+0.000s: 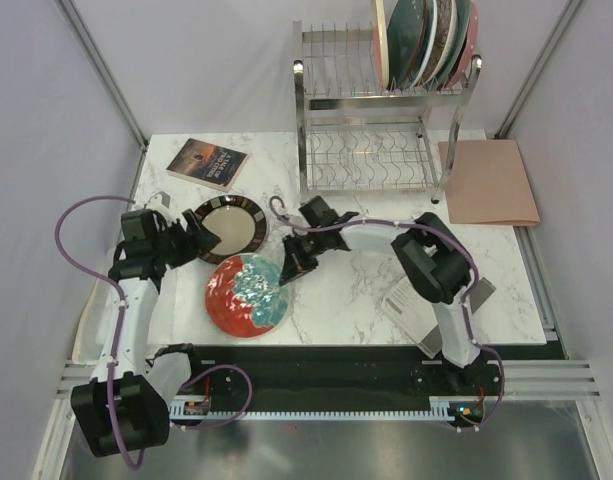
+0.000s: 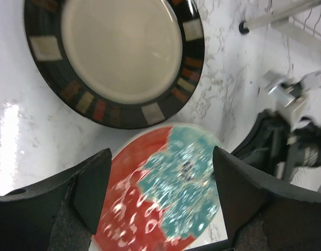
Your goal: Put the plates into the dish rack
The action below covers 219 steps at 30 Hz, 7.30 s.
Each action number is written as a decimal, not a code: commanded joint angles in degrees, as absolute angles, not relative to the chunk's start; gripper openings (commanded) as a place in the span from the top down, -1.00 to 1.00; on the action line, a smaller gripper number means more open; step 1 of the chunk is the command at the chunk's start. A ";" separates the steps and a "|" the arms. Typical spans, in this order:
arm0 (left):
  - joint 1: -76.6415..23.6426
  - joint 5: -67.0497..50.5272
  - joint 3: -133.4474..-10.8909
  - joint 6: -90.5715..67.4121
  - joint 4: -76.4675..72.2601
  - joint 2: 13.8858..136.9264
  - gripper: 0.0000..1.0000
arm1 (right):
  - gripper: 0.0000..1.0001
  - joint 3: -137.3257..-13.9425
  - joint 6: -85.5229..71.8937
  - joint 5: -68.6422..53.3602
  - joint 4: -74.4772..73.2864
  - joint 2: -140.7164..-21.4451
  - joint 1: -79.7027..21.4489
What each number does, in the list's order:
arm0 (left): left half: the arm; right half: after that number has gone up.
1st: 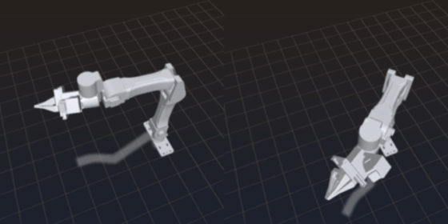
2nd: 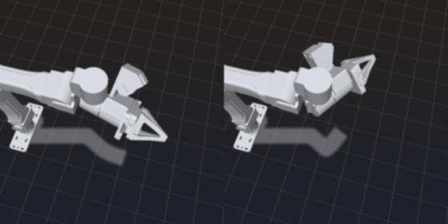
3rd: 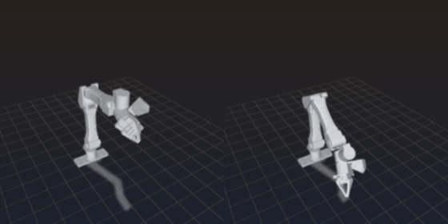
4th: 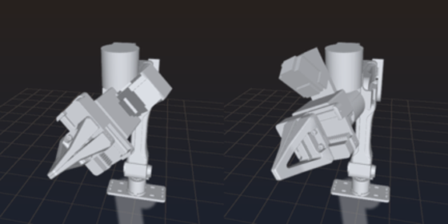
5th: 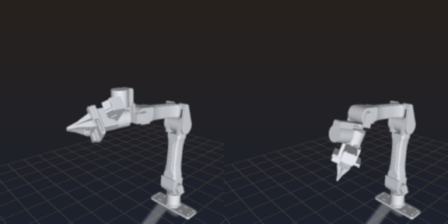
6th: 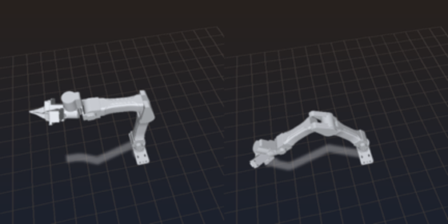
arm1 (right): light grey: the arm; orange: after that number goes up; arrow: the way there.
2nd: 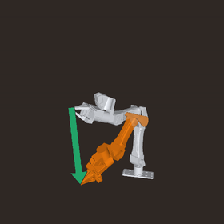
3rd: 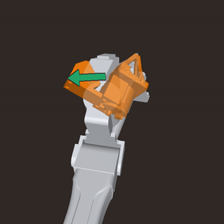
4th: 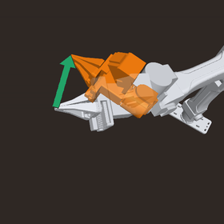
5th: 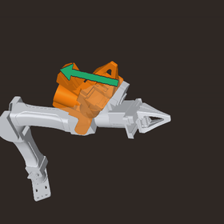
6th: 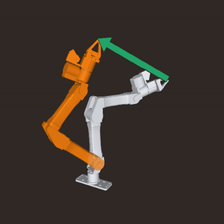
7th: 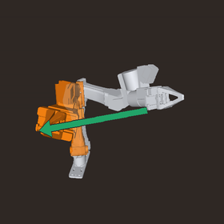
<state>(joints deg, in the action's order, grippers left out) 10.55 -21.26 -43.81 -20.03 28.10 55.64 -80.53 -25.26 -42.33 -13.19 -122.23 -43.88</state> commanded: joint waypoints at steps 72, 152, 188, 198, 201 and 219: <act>0.79 -65.40 -35.42 -19.07 -4.04 84.11 0.95 | 0.53 -73.74 -19.69 -59.50 -10.81 -117.16 -29.09; 0.79 -47.64 -44.21 -23.38 -16.17 91.67 -0.26 | 1.00 -142.56 13.18 46.66 4.04 -118.65 -30.06; 0.97 -48.43 -45.44 -23.11 -13.63 91.41 -0.25 | 0.55 -141.59 18.54 50.19 13.54 -124.45 -30.41; 1.49 -46.32 -46.93 -19.96 -9.50 87.37 -0.26 | -0.01 -134.48 23.20 47.90 13.63 -116.12 -32.16; 2.28 -45.00 -48.51 -17.58 -6.77 84.48 -0.26 | -0.07 -130.80 23.46 47.99 5.64 -109.97 -34.36; 15.90 -27.16 -45.26 -21.01 10.10 75.23 -0.32 | -0.48 -93.08 5.90 -5.61 -33.84 -85.25 -37.09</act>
